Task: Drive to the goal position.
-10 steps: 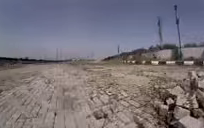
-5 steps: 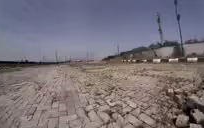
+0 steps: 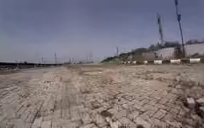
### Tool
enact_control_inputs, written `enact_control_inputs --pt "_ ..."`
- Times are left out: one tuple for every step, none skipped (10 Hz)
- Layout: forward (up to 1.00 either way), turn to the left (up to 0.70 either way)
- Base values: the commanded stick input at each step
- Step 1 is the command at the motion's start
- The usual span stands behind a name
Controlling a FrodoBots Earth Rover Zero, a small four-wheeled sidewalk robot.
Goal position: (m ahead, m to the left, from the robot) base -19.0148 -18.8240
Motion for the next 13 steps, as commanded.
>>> enact_control_inputs --pt "1.0 -0.31" --pt "1.0 -0.39" --pt "1.0 -0.4" --pt "1.0 -0.4" --pt "1.0 -0.4" --pt "1.0 -0.4" --pt "1.0 -0.4" --pt "1.0 -0.4" --pt "1.0 -0.4" --pt "1.0 -0.4" --pt "1.0 -0.4" --pt "1.0 -0.4" --pt "1.0 -0.4"
